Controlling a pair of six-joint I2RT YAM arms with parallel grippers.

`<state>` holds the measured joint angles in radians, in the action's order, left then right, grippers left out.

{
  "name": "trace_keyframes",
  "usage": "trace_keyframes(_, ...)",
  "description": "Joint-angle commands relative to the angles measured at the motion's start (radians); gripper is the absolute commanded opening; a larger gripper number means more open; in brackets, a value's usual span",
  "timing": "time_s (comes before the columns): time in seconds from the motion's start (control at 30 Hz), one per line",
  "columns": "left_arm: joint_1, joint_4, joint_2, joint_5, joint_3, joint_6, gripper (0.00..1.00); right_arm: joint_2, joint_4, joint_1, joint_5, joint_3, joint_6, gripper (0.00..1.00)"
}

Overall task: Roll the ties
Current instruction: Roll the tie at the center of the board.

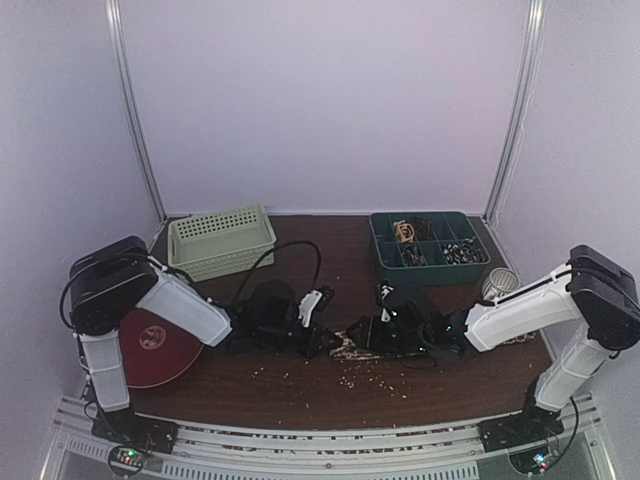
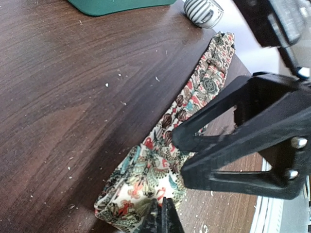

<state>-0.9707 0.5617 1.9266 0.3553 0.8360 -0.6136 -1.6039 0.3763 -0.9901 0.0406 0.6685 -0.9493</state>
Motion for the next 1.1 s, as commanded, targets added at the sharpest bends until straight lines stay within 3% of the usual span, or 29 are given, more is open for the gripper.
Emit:
trace_keyframes(0.0,-0.006,0.002,0.015,-0.002,0.019,0.027,0.0,-0.047,0.003,0.014,0.001,0.032,0.009,0.39)
trace_keyframes(0.37,-0.006,-0.053,-0.04,-0.061,0.003,0.095,0.01,-0.126,0.04,0.037,-0.147,0.055,-0.013,0.29)
trace_keyframes(0.5,-0.008,-0.107,-0.131,-0.133,-0.023,0.262,0.37,-0.116,0.09,0.036,-0.182,0.025,-0.056,0.26)
trace_keyframes(0.53,-0.007,-0.111,-0.146,-0.138,-0.033,0.318,0.42,-0.117,0.091,0.036,-0.187,0.023,-0.065,0.25)
trace_keyframes(0.8,-0.006,-0.144,-0.136,-0.088,-0.06,0.732,0.59,-0.119,0.111,0.035,-0.21,0.01,-0.114,0.22)
trace_keyframes(0.83,-0.006,-0.133,-0.13,-0.055,-0.067,0.774,0.72,-0.121,0.104,0.035,-0.207,0.01,-0.114,0.22)
trace_keyframes(0.87,-0.006,-0.112,-0.128,-0.031,-0.08,0.811,0.76,-0.123,0.101,0.035,-0.206,0.008,-0.114,0.22)
trace_keyframes(0.97,-0.008,-0.045,-0.126,-0.027,-0.106,0.858,0.78,-0.125,0.107,0.035,-0.209,-0.002,-0.12,0.21)
trace_keyframes(1.07,-0.006,-0.096,-0.088,-0.035,-0.068,0.892,0.79,-0.119,0.111,0.035,-0.209,-0.011,-0.12,0.21)
